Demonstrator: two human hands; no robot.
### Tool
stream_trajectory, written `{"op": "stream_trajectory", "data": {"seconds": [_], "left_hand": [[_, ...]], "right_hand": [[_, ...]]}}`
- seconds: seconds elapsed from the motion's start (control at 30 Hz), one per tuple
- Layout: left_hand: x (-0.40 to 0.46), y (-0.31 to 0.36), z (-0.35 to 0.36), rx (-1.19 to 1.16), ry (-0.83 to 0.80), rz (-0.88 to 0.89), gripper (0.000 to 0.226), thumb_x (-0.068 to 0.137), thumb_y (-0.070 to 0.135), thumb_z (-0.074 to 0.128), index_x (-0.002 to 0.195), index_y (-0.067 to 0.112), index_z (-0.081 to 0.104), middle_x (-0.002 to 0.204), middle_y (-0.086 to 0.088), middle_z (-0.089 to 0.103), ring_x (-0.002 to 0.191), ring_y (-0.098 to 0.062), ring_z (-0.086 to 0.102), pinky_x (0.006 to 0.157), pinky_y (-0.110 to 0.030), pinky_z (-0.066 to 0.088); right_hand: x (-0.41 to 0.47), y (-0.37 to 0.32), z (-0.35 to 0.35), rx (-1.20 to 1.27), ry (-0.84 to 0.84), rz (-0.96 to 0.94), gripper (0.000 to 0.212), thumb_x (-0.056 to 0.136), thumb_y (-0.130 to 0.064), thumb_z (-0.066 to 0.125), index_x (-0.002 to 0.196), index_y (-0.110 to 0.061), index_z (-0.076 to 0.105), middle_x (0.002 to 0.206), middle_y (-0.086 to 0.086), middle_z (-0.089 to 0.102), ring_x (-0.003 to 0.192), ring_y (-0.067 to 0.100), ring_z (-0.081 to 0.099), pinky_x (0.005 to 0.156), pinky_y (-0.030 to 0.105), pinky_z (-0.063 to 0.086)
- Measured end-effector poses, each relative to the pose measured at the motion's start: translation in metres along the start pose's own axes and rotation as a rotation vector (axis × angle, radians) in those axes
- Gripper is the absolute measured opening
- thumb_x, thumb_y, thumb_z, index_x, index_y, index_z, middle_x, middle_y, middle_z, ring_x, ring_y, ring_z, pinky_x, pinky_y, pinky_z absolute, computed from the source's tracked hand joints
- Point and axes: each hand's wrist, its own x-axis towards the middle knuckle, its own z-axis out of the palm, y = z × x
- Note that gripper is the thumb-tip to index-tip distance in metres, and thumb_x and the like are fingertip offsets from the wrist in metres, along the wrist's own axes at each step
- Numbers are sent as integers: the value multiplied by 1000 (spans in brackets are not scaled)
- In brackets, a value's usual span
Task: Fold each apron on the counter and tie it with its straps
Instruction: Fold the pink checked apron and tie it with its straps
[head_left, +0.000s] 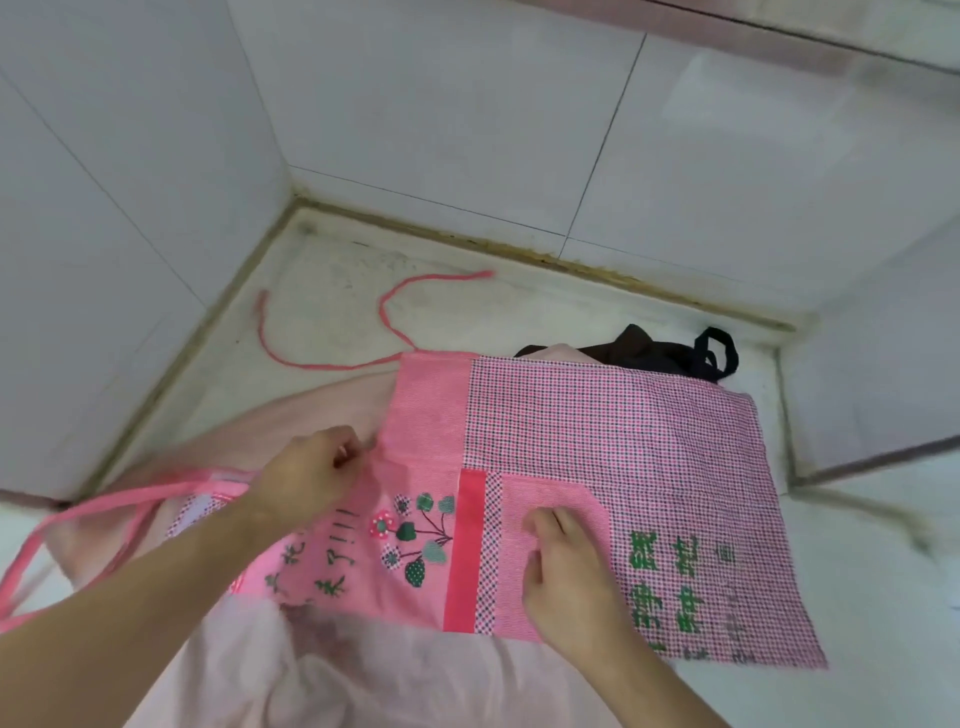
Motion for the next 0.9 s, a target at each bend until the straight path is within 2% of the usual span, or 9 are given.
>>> {"op": "stream_trajectory", "data": {"seconds": [0.1,0.2,0.27,0.37,0.47,0.53,0.73,0.8,0.9], "left_hand": [[5,4,4,158,212,121,5,102,20,56,100,22,61,85,0,65,71,-24,62,65,-36,44],[0,11,19,452,418,355,32,86,3,58,117,8,63,107,-15,61,90,-39,61,78,-48,46],[-10,26,39,467,419,502,45,75,6,62,120,5,62,116,-17,57,96,-38,58,82,-47,41],[-30,34,86,430,233,648,46,90,23,65,135,14,62,136,-9,58,118,-35,60,97,-47,44],[-36,0,103,507,50,578,60,106,50,37,163,30,33,167,2,35,153,-26,35,121,-57,29],[-29,-31,91,523,65,450,65,106,55,28,167,32,19,173,5,20,159,-23,22,125,-61,18],[-25,-80,48,400,107,-33,78,97,64,20,166,29,22,171,-3,25,158,-31,19,126,-52,14],[-39,-65,44,405,155,18,73,98,56,28,162,22,34,165,-10,36,153,-37,29,123,-56,21],[-63,-25,58,378,233,340,57,96,41,49,147,15,54,145,-10,52,134,-38,50,108,-54,40]], "right_hand": [[-3,20,-1,-36,1,26,46,94,-8,51,139,-21,52,129,-7,47,118,10,47,102,25,47],[-3,28,-1,-77,-17,72,48,92,-7,52,139,-17,52,132,-2,46,124,15,45,107,28,45],[0,27,1,-103,60,88,54,90,-10,56,143,-15,50,138,2,45,133,21,41,115,35,42],[0,27,9,-127,127,1,60,101,-28,47,159,-28,32,163,1,23,154,23,18,127,45,26],[-14,67,29,-222,41,-57,60,109,-48,12,163,-44,-13,172,-11,-23,159,17,-20,128,52,-3],[-26,110,32,-278,87,18,60,107,-53,4,163,-43,-14,172,-12,-20,160,17,-15,128,55,-1],[-43,162,13,-325,70,263,65,104,-54,10,166,-39,-4,176,-5,-4,162,25,0,128,60,13],[-39,141,10,-312,85,306,70,103,-44,26,168,-27,3,175,3,2,161,31,3,128,58,17],[-39,90,12,-222,91,217,80,100,-35,47,166,-17,8,174,5,4,161,28,1,130,50,19]]}}
